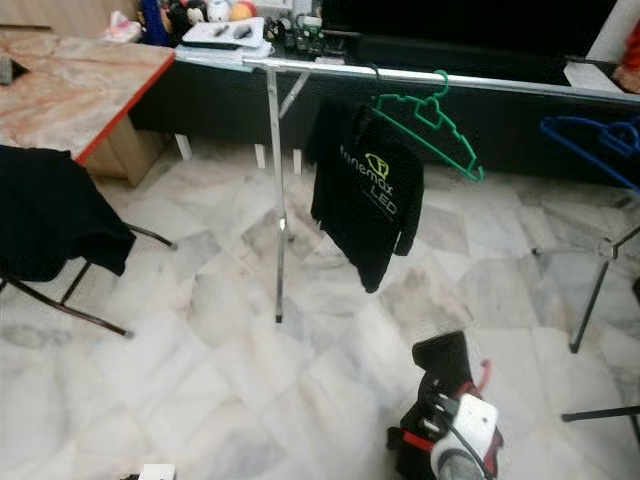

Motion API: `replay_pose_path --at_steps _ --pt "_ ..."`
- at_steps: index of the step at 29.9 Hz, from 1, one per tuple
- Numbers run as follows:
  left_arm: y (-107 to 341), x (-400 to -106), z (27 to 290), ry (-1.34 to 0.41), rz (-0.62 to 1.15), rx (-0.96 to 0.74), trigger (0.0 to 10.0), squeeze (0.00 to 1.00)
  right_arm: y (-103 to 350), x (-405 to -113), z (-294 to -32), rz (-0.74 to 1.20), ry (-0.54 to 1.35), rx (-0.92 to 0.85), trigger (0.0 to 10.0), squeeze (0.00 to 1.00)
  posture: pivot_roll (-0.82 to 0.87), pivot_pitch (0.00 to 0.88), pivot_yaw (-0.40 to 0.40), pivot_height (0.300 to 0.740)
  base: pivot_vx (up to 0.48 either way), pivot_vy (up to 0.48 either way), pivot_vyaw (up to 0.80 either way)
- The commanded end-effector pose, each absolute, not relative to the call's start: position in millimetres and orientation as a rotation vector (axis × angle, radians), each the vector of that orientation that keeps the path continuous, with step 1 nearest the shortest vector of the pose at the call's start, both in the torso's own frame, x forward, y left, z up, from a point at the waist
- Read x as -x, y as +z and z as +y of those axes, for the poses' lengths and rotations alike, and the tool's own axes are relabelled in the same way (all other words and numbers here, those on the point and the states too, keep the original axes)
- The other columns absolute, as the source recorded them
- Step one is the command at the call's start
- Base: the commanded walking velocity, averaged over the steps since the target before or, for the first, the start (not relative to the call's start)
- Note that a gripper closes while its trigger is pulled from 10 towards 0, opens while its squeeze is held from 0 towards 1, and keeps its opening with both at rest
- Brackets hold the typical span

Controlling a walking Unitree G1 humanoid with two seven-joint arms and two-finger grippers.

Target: Hang hanger

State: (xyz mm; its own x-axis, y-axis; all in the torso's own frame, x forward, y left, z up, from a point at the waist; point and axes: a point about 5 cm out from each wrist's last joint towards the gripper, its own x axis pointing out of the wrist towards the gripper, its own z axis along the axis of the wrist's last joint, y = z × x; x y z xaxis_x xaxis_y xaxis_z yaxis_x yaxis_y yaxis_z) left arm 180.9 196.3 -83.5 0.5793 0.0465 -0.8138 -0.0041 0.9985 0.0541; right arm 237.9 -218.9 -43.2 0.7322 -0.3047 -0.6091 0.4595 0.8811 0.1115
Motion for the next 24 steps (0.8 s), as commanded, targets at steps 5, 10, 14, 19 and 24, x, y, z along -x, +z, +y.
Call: replay_pose_path --at_steps 5,10,14,19,24 --pt "-92 -162 199 0.031 1.023 -0.054 10.0 0.0 -45 -237 -215 0.625 -0.424 -0.274 10.0 0.0 0.02 0.175 -0.037 0.74 0.0 0.0 0.0" --pt "-92 -164 193 0.022 1.017 -0.052 10.0 0.0 -45 -237 -216 0.624 -0.427 -0.276 10.0 0.0 0.02 0.175 -0.036 0.74 0.0 0.0 0.0" --pt "-92 -166 189 0.012 1.017 -0.053 10.0 0.0 -44 -237 -216 0.621 -0.429 -0.278 10.0 0.0 0.02 0.172 -0.033 0.74 0.0 0.0 0.0" --pt "-91 -168 191 0.011 1.012 -0.05 10.0 0.0 -44 -238 -215 0.618 -0.431 -0.282 10.0 0.0 0.03 0.168 -0.029 0.74 0.0 0.0 0.0" --pt "-90 -169 197 0.018 1.01 -0.053 10.0 0.0 -44 -239 -215 0.616 -0.432 -0.286 10.0 0.0 0.04 0.16 -0.026 0.74 0.0 0.0 0.0"
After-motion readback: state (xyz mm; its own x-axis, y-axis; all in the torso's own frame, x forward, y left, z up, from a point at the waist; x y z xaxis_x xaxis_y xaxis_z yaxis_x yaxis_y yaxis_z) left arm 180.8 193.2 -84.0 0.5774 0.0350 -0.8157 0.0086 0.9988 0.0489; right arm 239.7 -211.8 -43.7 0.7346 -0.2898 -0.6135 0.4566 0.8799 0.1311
